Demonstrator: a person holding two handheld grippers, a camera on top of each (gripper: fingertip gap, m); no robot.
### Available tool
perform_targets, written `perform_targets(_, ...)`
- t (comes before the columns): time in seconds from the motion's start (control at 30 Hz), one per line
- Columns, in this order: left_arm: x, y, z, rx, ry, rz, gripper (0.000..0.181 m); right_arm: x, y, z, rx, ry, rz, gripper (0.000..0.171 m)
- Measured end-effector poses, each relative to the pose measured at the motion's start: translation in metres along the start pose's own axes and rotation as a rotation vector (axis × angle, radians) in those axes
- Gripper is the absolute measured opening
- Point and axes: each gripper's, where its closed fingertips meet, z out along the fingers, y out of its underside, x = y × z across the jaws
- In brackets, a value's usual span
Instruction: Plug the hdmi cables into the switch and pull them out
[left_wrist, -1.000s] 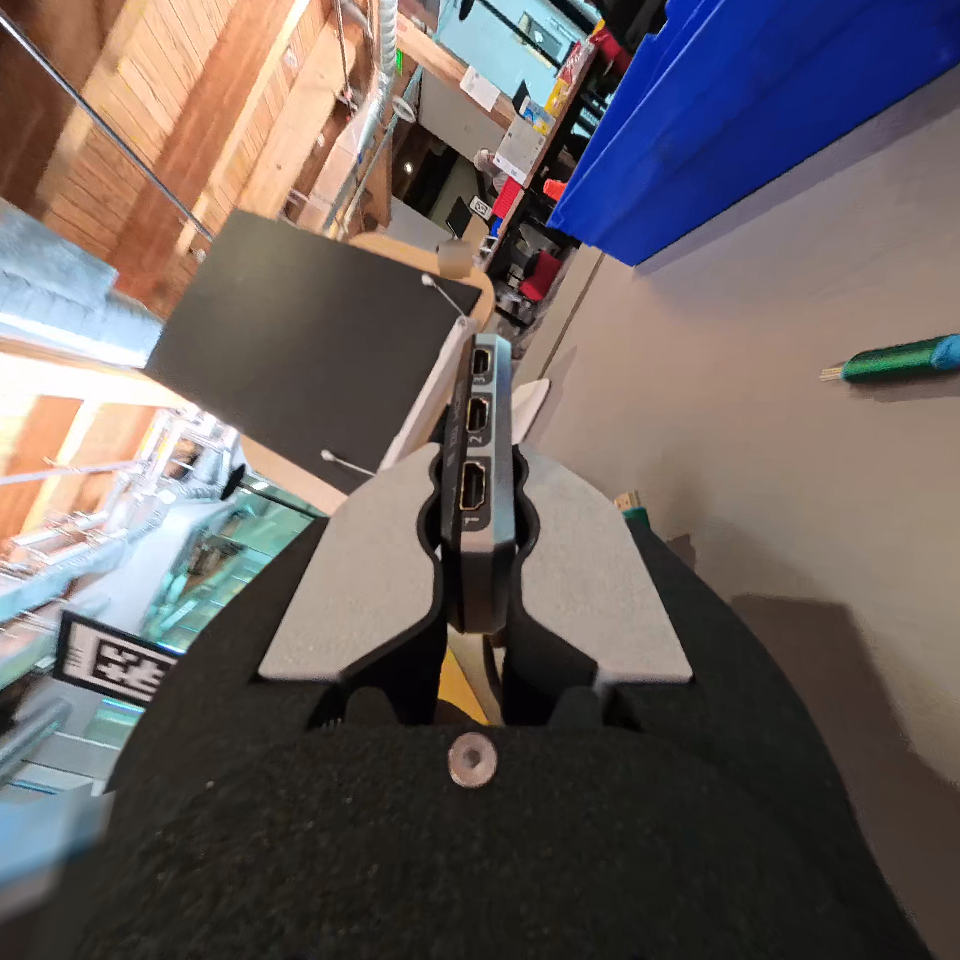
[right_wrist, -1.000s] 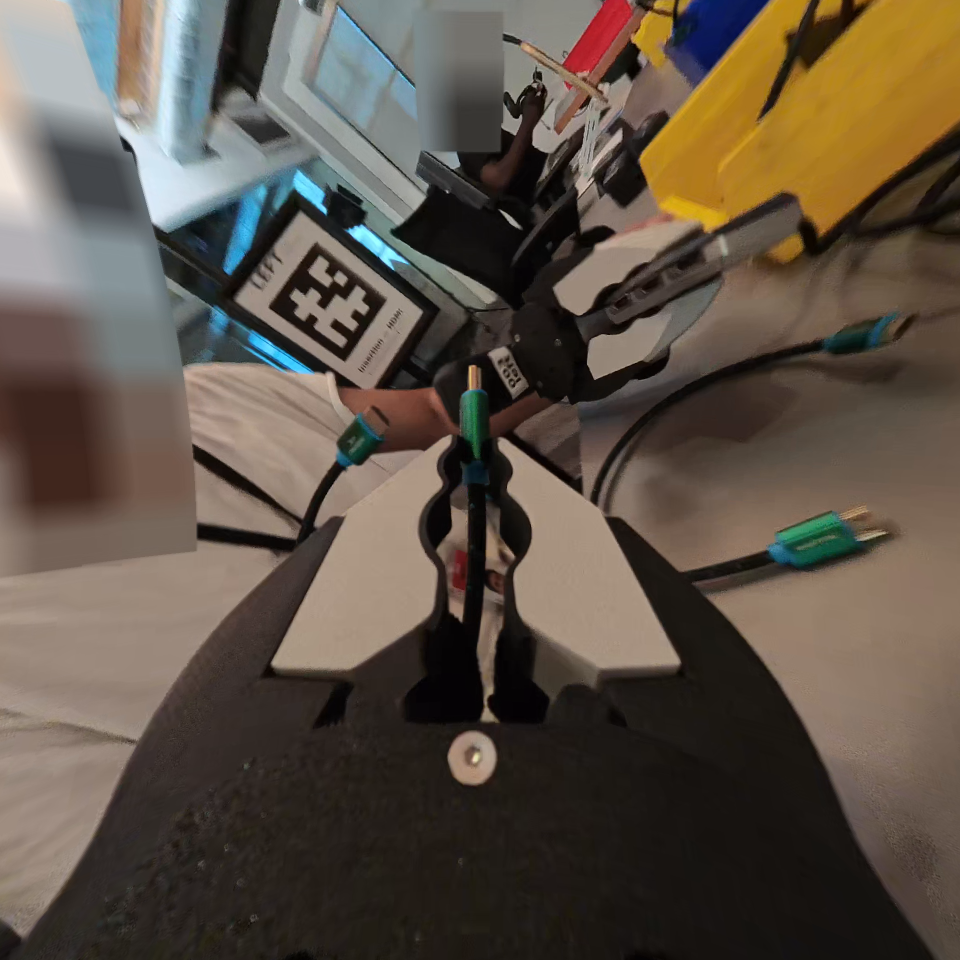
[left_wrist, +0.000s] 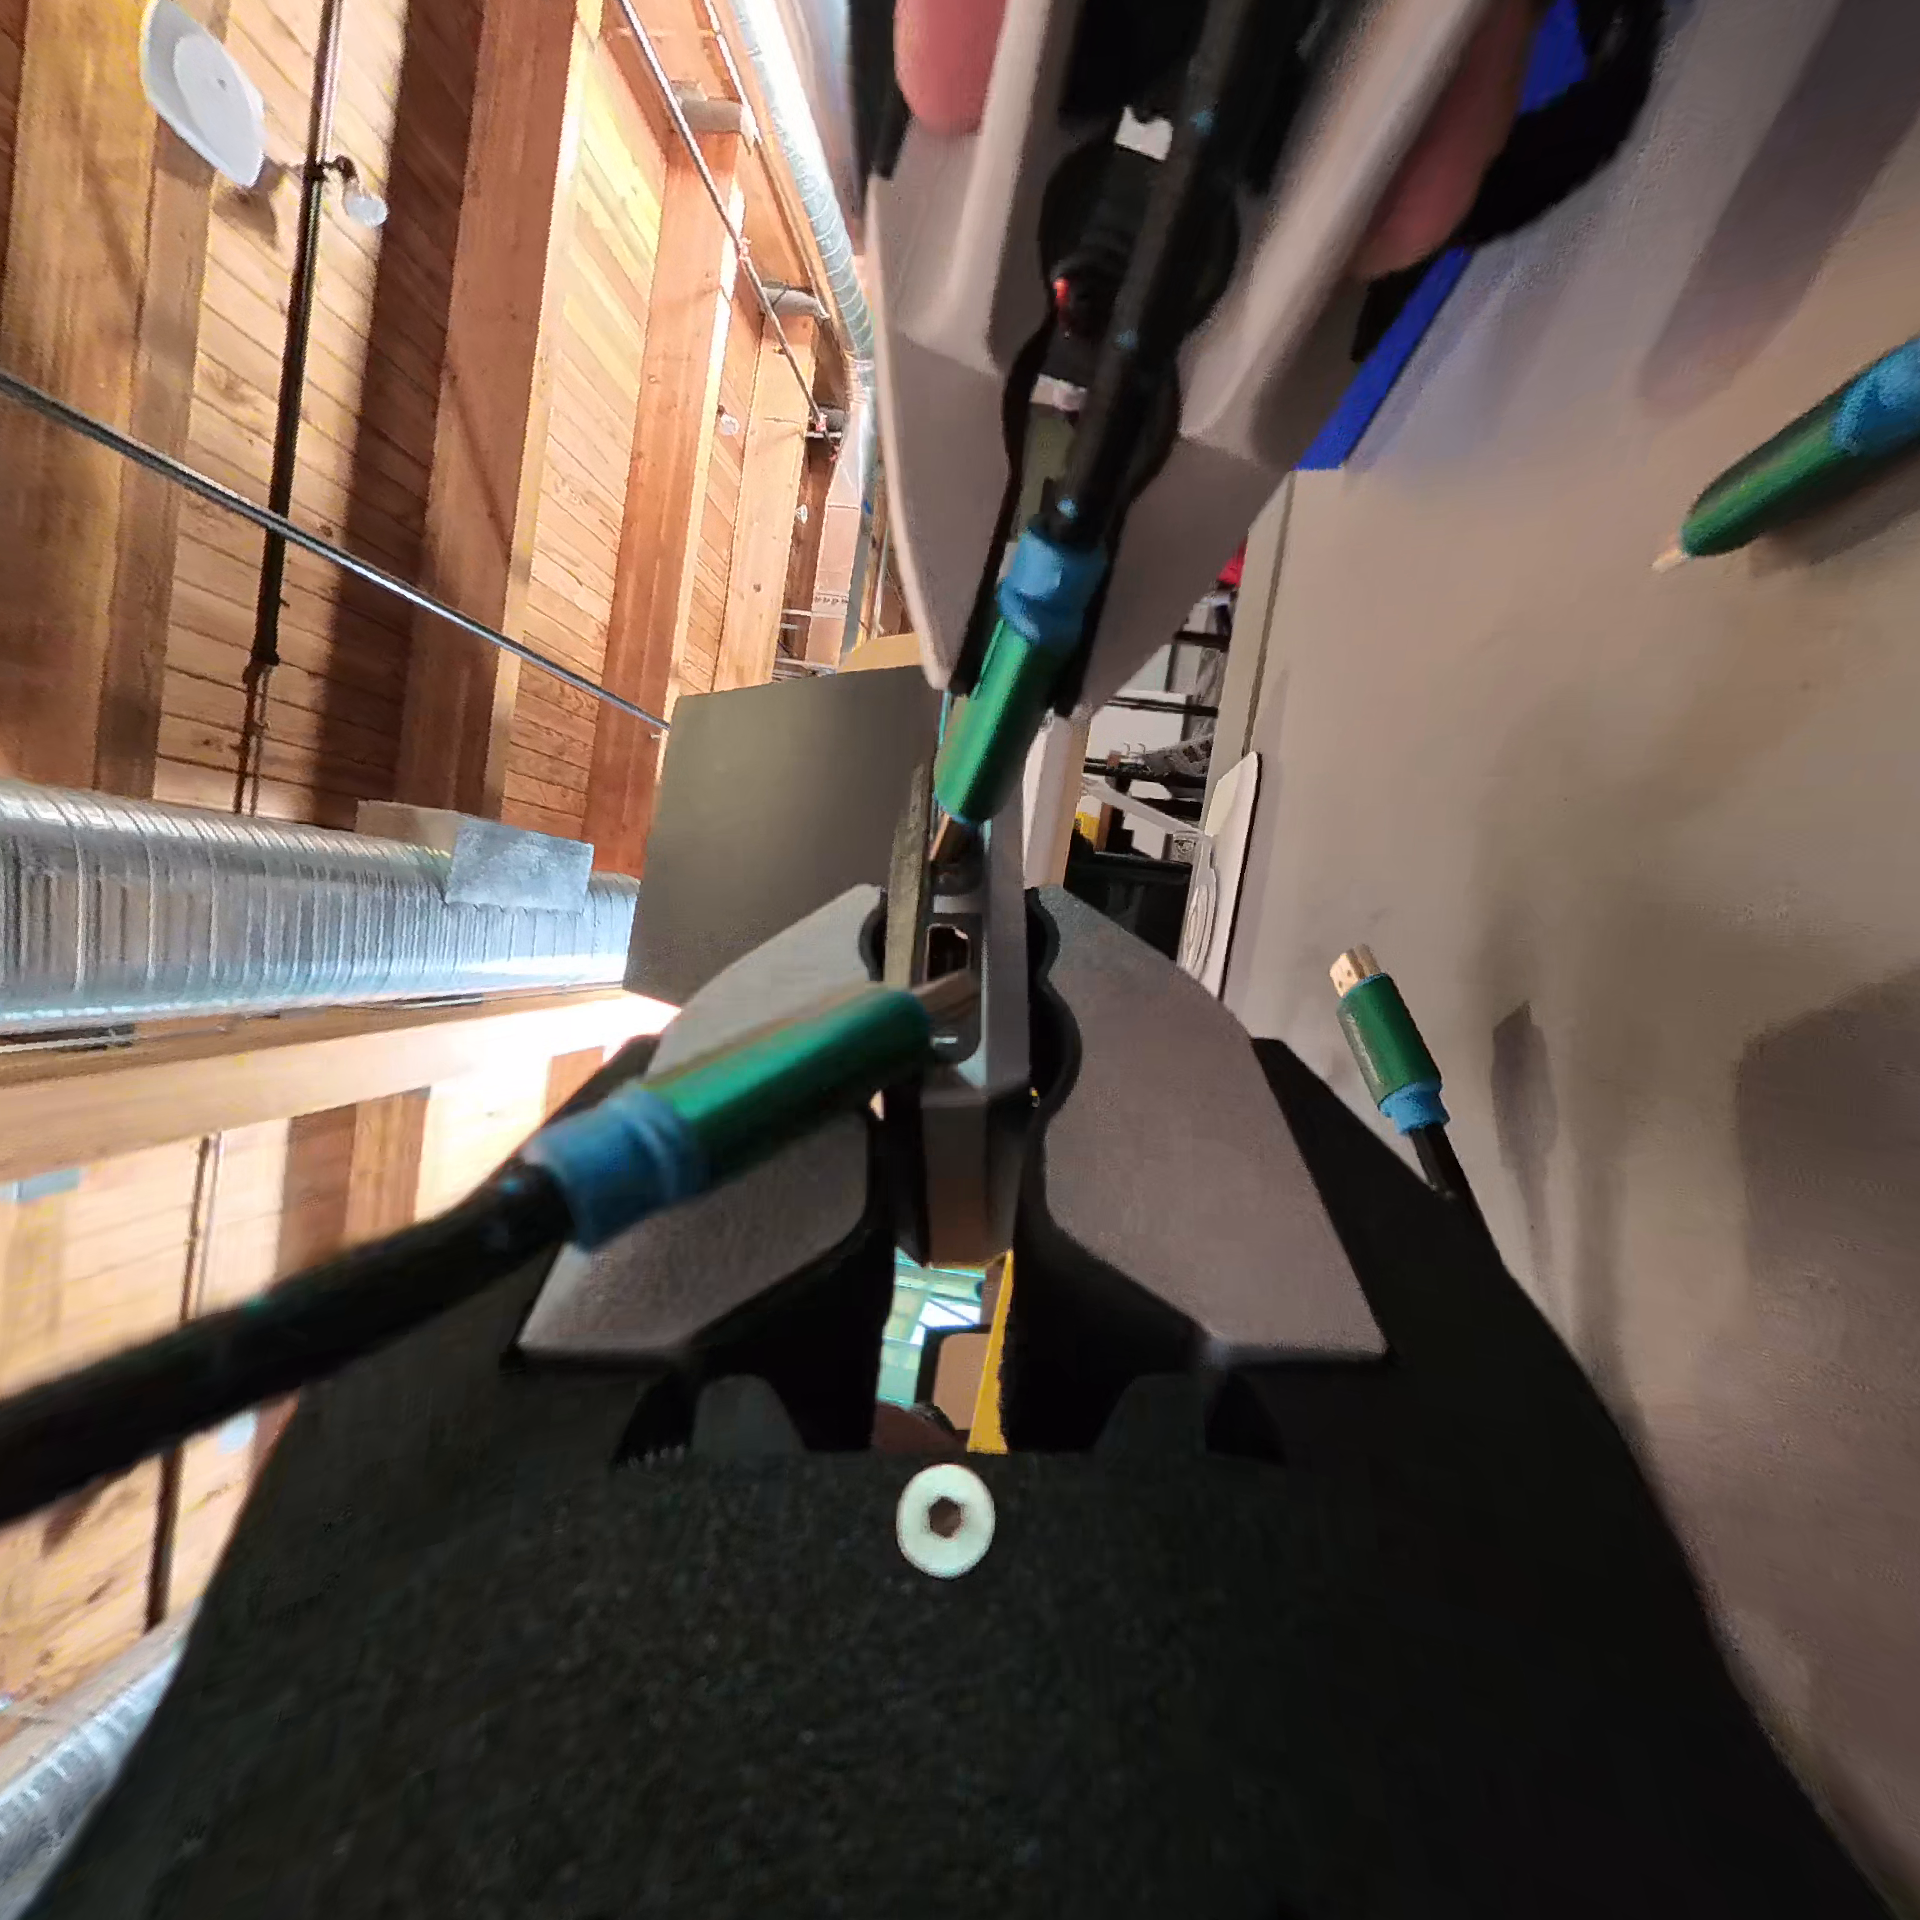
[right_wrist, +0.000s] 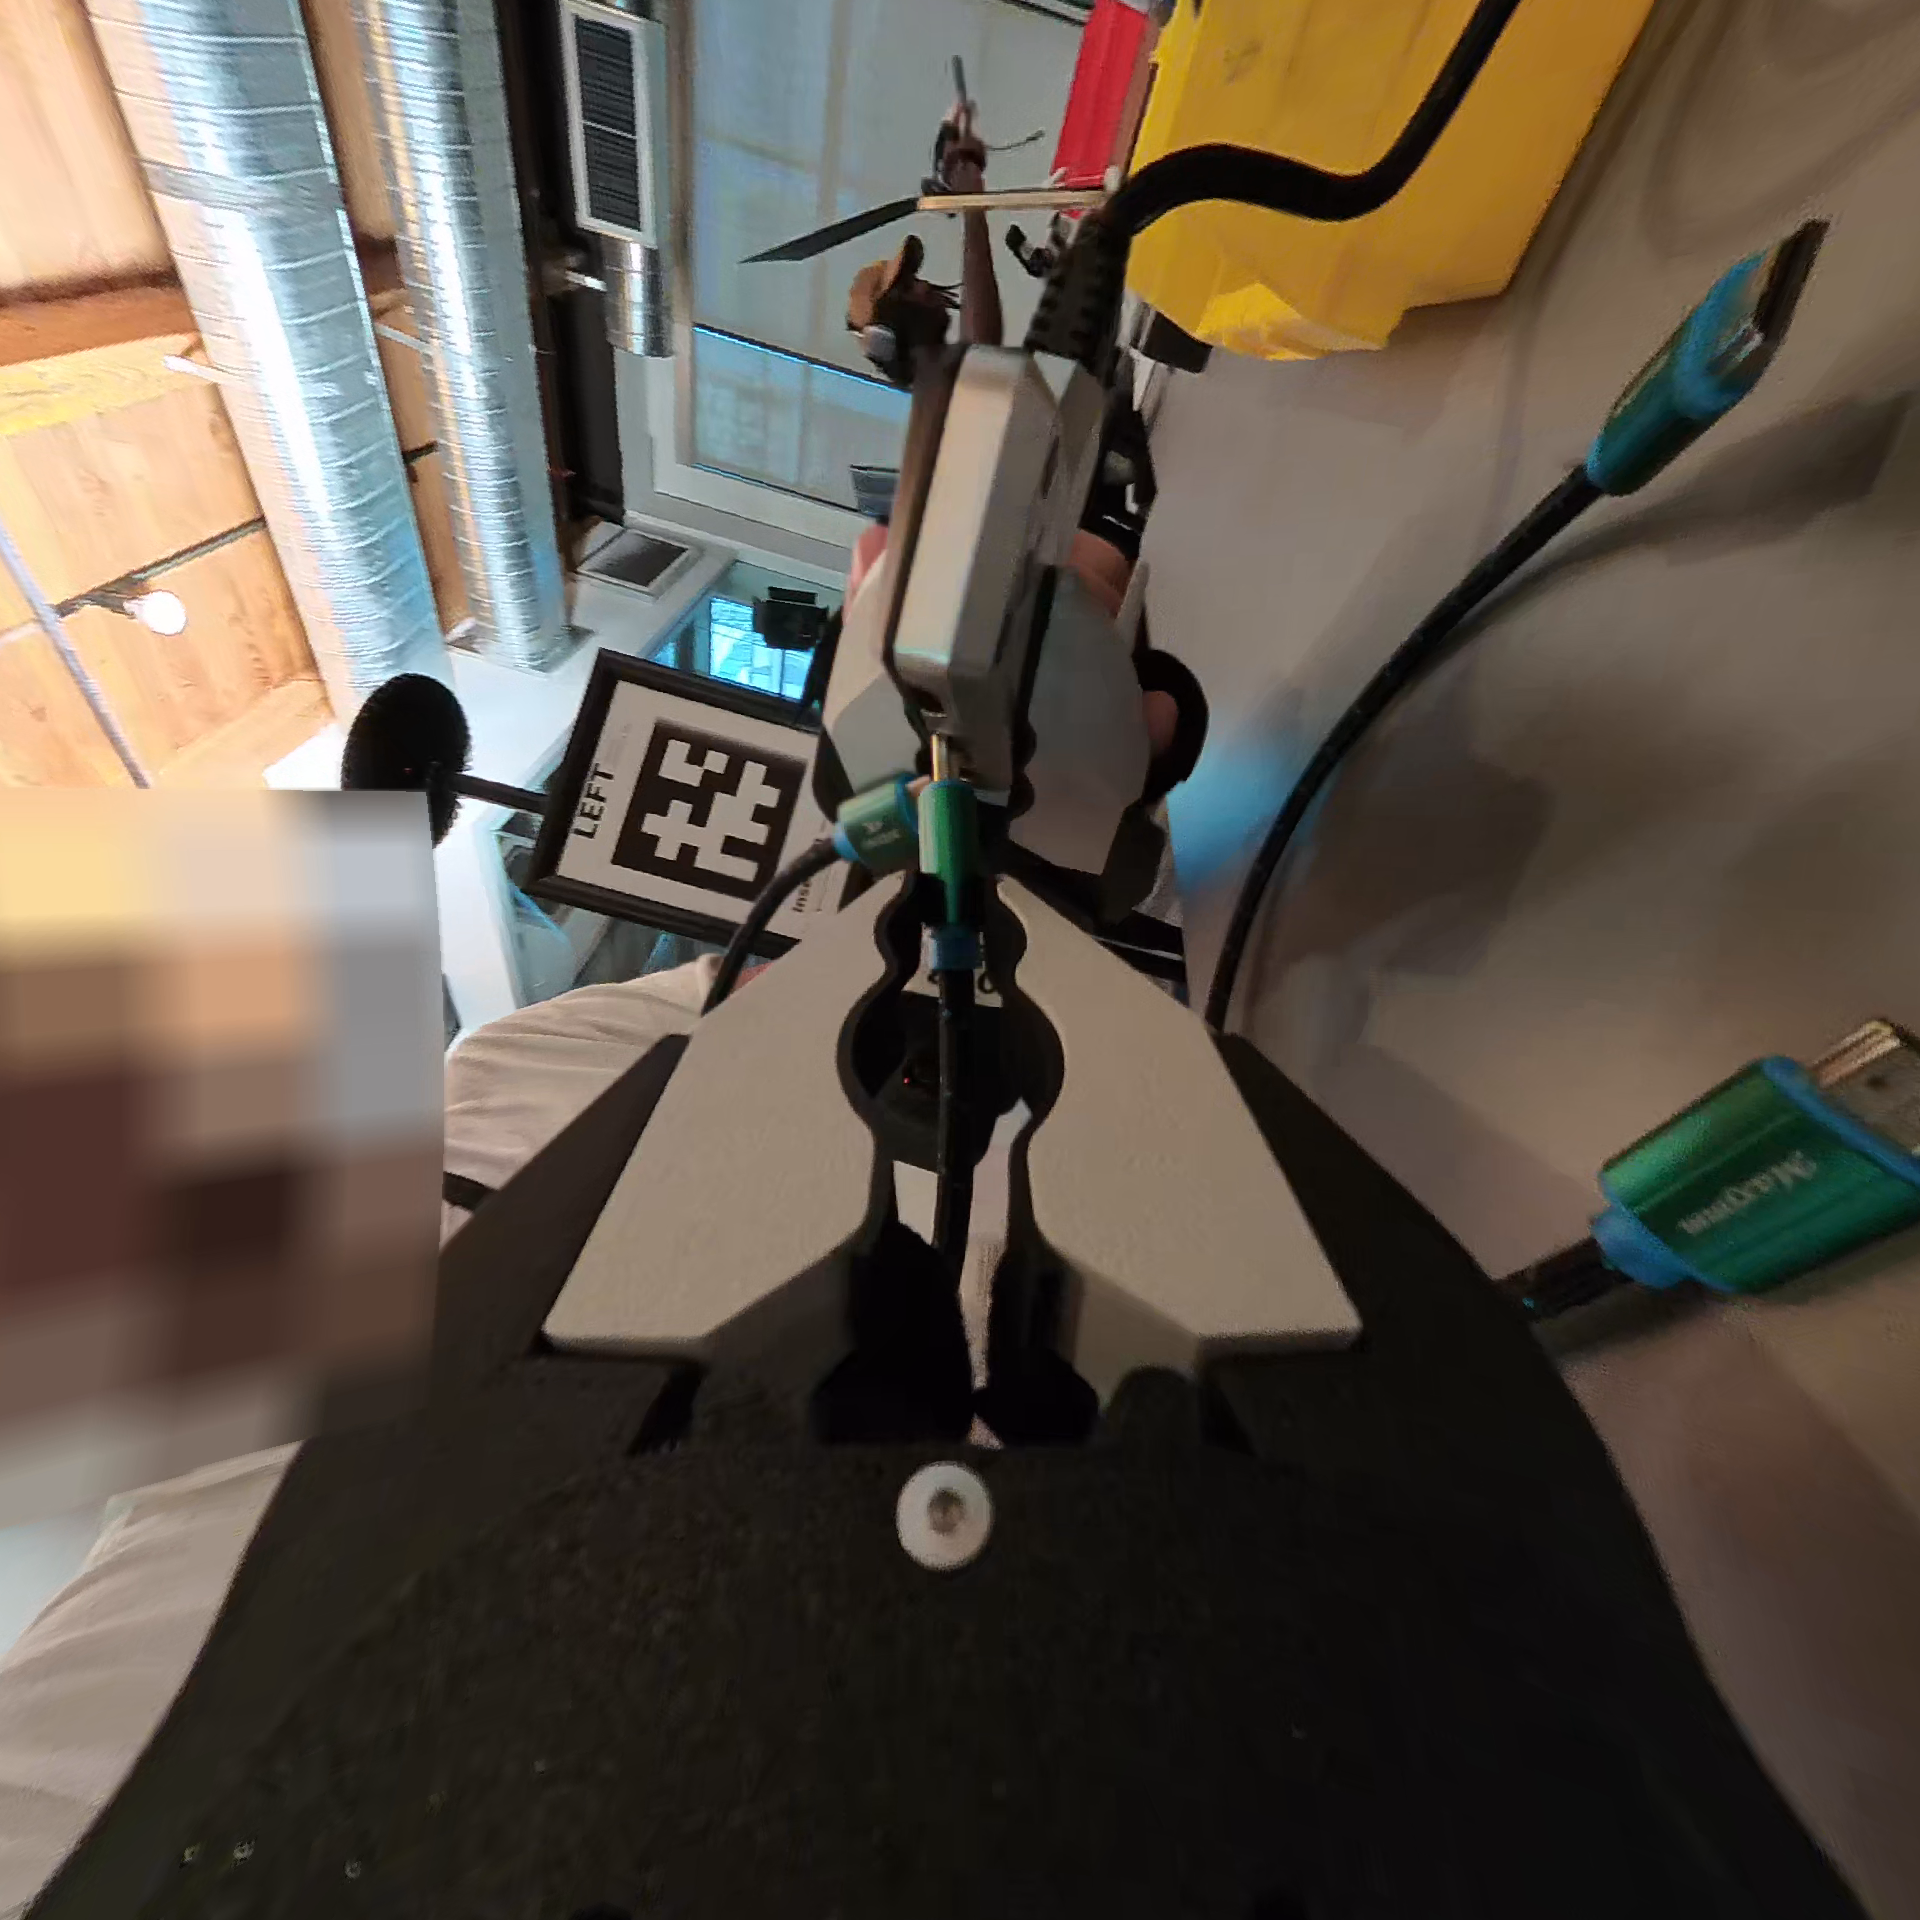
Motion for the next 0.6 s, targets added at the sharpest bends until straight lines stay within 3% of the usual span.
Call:
perform_targets(0.17,0.004,0.000,0.001,-0.009,0.009,0.077,0.022,0.006,-0.001,-0.004,0.015,0.070,-0.014,0.010)
perform_targets(0.6,0.012,0.003,-0.001,-0.009,0.059,0.179,0.021,0.013,-0.003,0.000,0.048,0.038,0.058,0.009)
